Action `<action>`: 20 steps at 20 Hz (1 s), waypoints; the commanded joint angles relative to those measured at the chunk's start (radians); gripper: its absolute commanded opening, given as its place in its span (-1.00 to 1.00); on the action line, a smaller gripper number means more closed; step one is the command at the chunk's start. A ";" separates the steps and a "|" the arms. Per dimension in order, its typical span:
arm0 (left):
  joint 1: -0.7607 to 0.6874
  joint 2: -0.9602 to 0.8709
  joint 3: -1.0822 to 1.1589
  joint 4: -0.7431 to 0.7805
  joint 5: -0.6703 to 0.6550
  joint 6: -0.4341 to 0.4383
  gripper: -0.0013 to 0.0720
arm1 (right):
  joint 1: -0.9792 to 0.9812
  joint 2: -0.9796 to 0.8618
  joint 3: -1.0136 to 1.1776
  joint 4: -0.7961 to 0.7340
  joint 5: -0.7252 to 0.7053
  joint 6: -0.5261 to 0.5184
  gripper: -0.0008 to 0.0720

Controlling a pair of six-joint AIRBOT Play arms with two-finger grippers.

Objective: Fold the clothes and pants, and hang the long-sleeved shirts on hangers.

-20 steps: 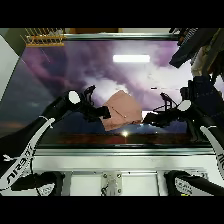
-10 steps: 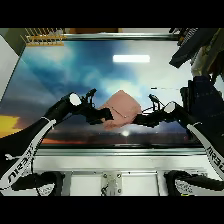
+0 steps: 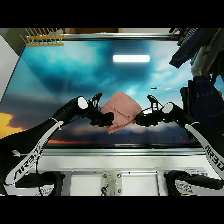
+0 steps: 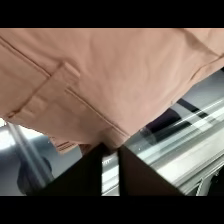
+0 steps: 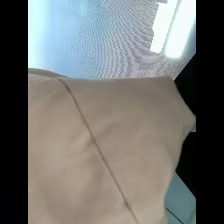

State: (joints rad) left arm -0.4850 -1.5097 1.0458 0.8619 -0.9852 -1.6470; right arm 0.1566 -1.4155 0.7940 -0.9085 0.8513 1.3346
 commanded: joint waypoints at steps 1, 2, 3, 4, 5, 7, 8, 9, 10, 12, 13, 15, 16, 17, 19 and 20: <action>-0.002 0.019 0.001 -0.015 0.047 0.002 -0.93 | 0.001 0.005 0.002 -0.027 -0.002 -0.004 -0.96; 0.005 0.027 0.001 -0.016 0.046 0.002 -0.93 | 0.001 0.010 0.002 -0.053 -0.002 -0.003 -0.96; 0.013 0.040 0.001 -0.016 0.045 0.002 -0.93 | 0.000 0.020 0.002 -0.085 -0.002 -0.003 -0.96; 0.028 0.058 0.001 -0.016 0.045 0.002 -0.93 | -0.001 0.033 0.004 -0.124 -0.002 -0.003 -0.96; 0.047 0.082 0.001 -0.016 0.043 0.001 -0.93 | -0.003 0.056 0.008 -0.161 0.003 -0.003 -0.96; 0.090 0.143 0.001 -0.016 0.027 0.002 -0.93 | -0.014 0.111 0.020 -0.202 0.023 -0.003 -0.96; 0.114 0.182 0.001 -0.016 0.013 0.002 -0.93 | -0.024 0.148 0.032 -0.227 0.038 -0.003 -0.97; 0.134 0.219 0.001 -0.017 0.001 0.002 -0.93 | -0.034 0.185 0.047 -0.254 0.053 -0.003 -0.97; 0.155 0.265 0.002 -0.027 -0.016 0.002 -0.93 | -0.046 0.230 0.072 -0.285 0.079 -0.003 -0.97; 0.188 0.348 0.046 -0.028 -0.068 0.001 -0.93 | -0.070 0.318 0.148 -0.335 0.154 -0.003 -0.97; 0.198 0.394 0.087 -0.029 -0.090 0.001 -0.93 | -0.084 0.363 0.196 -0.341 0.197 -0.003 -0.97; 0.202 0.478 0.191 -0.028 -0.116 -0.006 -0.93 | -0.109 0.470 0.316 -0.341 0.267 -0.003 -0.97; 0.202 0.519 0.241 -0.028 -0.115 -0.016 -0.93 | -0.116 0.518 0.376 -0.341 0.286 -0.003 -0.97; 0.195 0.562 0.290 -0.027 -0.112 -0.027 -0.93 | -0.118 0.568 0.439 -0.344 0.294 -0.002 -0.97; 0.175 0.637 0.363 -0.024 -0.110 -0.030 -0.93 | -0.118 0.653 0.549 -0.346 0.294 0.001 -0.97; 0.165 0.674 0.392 -0.024 -0.108 -0.037 -0.93 | -0.118 0.685 0.595 -0.346 0.294 0.004 -0.97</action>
State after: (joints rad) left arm -0.3054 -0.9405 1.3384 0.8345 -1.0866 -1.6665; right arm 0.0463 -0.8417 1.2484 -1.2400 1.1141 1.3312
